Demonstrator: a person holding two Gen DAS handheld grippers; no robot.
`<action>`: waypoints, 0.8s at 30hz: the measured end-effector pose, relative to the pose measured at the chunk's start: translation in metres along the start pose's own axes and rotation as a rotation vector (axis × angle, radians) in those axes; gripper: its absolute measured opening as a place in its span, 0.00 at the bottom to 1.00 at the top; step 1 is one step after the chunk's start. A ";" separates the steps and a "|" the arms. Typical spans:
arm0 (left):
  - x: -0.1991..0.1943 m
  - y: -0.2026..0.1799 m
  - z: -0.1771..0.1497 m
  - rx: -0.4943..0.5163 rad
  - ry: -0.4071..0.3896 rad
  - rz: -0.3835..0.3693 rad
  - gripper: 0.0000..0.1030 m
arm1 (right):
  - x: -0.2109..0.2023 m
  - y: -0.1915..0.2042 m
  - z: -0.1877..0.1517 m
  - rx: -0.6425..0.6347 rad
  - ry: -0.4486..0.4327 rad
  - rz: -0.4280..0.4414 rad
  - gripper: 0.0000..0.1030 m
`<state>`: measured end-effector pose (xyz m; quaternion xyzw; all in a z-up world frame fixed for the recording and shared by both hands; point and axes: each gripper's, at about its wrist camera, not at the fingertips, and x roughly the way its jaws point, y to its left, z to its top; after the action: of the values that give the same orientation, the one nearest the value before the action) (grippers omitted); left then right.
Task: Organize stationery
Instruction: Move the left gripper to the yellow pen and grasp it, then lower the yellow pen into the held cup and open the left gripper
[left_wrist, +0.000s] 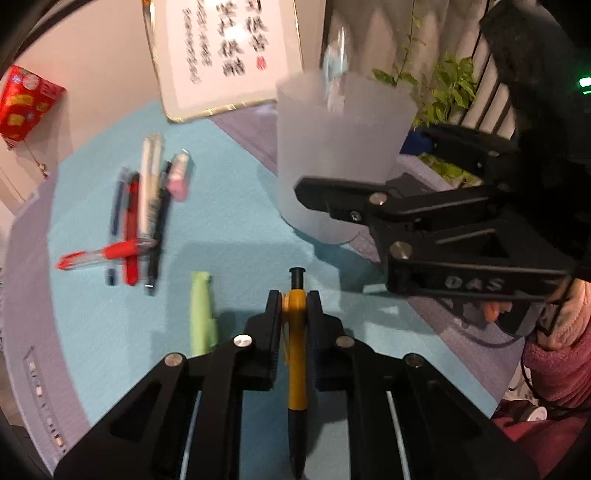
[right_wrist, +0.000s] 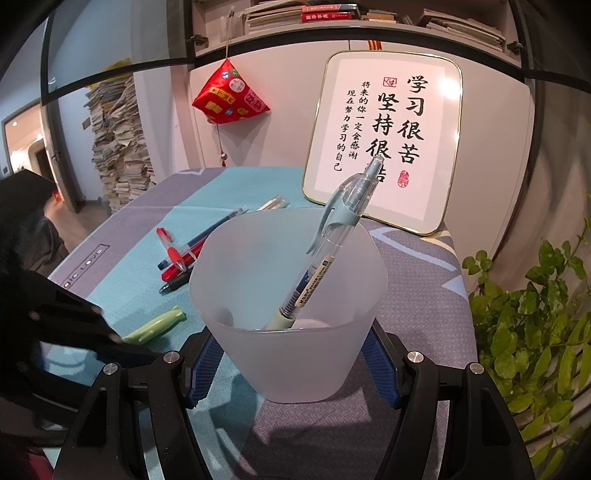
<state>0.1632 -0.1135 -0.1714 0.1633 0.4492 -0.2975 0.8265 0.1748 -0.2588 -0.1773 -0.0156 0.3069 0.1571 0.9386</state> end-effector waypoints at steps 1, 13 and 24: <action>-0.005 0.001 0.000 -0.002 -0.013 0.007 0.11 | 0.000 0.000 0.000 -0.001 0.001 0.000 0.68; -0.111 0.009 0.018 -0.049 -0.298 0.088 0.11 | 0.000 0.002 -0.001 -0.006 0.001 -0.004 0.68; -0.133 -0.005 0.065 -0.066 -0.448 0.056 0.11 | -0.001 0.006 -0.001 -0.016 0.004 -0.012 0.68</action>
<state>0.1458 -0.1065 -0.0249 0.0783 0.2591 -0.2881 0.9185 0.1717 -0.2531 -0.1772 -0.0255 0.3074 0.1537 0.9387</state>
